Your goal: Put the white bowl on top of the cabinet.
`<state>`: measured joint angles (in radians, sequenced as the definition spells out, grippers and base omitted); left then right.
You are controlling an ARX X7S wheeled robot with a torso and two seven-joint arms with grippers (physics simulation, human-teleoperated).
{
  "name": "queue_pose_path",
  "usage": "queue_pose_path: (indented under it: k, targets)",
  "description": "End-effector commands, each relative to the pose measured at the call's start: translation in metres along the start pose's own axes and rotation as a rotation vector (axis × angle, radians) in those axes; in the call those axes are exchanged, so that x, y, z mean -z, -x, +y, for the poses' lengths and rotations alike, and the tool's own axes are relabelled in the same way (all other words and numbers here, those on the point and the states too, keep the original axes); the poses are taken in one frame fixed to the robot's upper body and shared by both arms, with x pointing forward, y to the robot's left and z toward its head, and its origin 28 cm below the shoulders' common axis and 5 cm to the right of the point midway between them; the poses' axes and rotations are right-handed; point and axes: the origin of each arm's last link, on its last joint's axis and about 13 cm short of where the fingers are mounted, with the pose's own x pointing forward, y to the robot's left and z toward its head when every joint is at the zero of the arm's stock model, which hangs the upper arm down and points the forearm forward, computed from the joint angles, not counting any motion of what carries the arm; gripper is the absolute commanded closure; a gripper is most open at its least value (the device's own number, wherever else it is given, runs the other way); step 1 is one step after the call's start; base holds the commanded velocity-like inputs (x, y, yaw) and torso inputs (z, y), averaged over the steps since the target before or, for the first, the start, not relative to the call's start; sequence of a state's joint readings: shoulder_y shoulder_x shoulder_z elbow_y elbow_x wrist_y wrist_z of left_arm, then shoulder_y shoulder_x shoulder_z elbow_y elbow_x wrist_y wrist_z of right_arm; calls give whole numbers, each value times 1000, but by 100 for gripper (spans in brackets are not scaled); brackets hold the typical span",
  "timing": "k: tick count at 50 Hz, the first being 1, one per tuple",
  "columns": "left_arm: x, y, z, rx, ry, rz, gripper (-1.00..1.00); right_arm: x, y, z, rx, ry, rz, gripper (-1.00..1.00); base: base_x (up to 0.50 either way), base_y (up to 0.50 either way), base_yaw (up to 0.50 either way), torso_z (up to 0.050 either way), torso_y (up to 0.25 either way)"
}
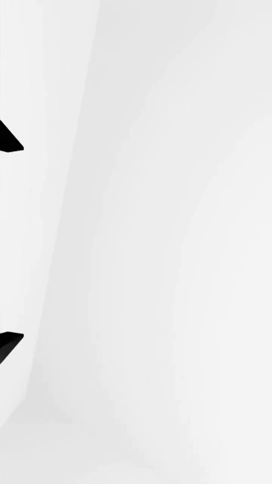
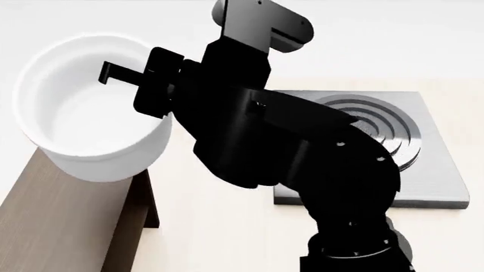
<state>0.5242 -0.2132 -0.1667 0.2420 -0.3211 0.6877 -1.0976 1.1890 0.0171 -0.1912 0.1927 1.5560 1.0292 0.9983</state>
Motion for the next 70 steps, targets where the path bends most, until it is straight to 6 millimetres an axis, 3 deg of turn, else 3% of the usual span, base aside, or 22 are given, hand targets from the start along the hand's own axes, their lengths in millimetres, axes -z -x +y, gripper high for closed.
queue_pose_path:
  k: [1, 25, 70]
  targets:
    - [0, 0, 0, 1, 1, 1, -100, 0, -1, 15, -78, -2, 2, 100, 0, 0, 0, 0, 0]
    - [0, 0, 0, -1, 6, 1, -100, 9, -6, 33, -145, 1, 59, 100, 0, 0, 0, 0, 1]
    - [0, 0, 0, 0, 8, 2, -100, 25, -23, 24, -157, -27, 119, 100, 0, 0, 0, 0, 1]
